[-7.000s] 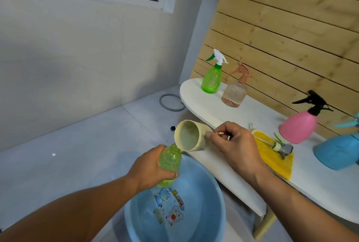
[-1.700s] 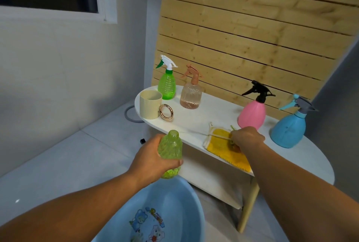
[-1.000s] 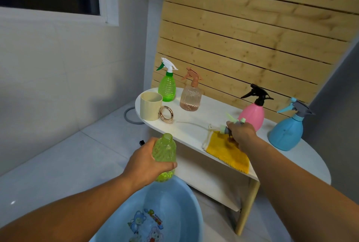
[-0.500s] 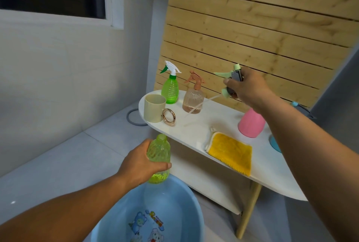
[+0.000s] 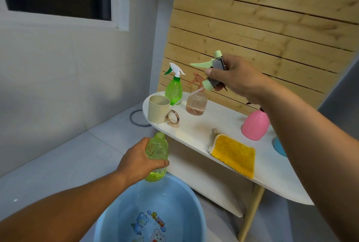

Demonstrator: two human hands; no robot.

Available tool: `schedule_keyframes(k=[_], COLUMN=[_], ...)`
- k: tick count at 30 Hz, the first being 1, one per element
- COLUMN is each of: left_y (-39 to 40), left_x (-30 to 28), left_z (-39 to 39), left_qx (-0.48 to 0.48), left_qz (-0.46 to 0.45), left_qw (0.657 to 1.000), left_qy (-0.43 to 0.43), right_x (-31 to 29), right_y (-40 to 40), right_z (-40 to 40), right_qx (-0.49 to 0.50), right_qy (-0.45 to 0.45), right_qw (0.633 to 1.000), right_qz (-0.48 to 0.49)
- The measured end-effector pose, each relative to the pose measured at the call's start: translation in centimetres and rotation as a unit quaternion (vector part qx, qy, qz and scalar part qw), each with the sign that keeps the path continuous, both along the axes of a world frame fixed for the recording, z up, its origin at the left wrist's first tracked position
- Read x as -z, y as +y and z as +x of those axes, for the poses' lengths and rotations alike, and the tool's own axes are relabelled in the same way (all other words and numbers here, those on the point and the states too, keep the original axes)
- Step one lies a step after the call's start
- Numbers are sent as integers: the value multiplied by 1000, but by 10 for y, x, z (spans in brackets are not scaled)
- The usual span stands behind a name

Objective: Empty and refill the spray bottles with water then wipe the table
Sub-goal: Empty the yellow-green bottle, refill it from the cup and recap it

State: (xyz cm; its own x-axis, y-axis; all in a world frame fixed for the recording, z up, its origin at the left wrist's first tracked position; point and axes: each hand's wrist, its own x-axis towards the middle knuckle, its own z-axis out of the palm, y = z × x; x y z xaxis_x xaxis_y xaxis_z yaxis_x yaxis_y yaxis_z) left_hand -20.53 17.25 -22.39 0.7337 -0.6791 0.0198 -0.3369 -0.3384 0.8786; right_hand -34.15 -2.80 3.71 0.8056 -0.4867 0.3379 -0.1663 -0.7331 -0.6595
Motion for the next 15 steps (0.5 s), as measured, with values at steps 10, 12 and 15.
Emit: schedule_keyframes(k=[10,12,15], left_y=[3,4,5], left_x=[2,4,6], left_z=[5,5,5], left_qx=[-5,-6,-8], left_qz=[0,3,3], left_qw=[1000,1000,1000], left_qy=[-11,-11,-11], right_x=[-3,-9,-14], right_y=[16,19,26], right_z=[11,9,7], right_qx=[-51,-62,-80], right_qy=[23,19,24], right_qw=[997,996,994], right_qz=[-50,-59,-73])
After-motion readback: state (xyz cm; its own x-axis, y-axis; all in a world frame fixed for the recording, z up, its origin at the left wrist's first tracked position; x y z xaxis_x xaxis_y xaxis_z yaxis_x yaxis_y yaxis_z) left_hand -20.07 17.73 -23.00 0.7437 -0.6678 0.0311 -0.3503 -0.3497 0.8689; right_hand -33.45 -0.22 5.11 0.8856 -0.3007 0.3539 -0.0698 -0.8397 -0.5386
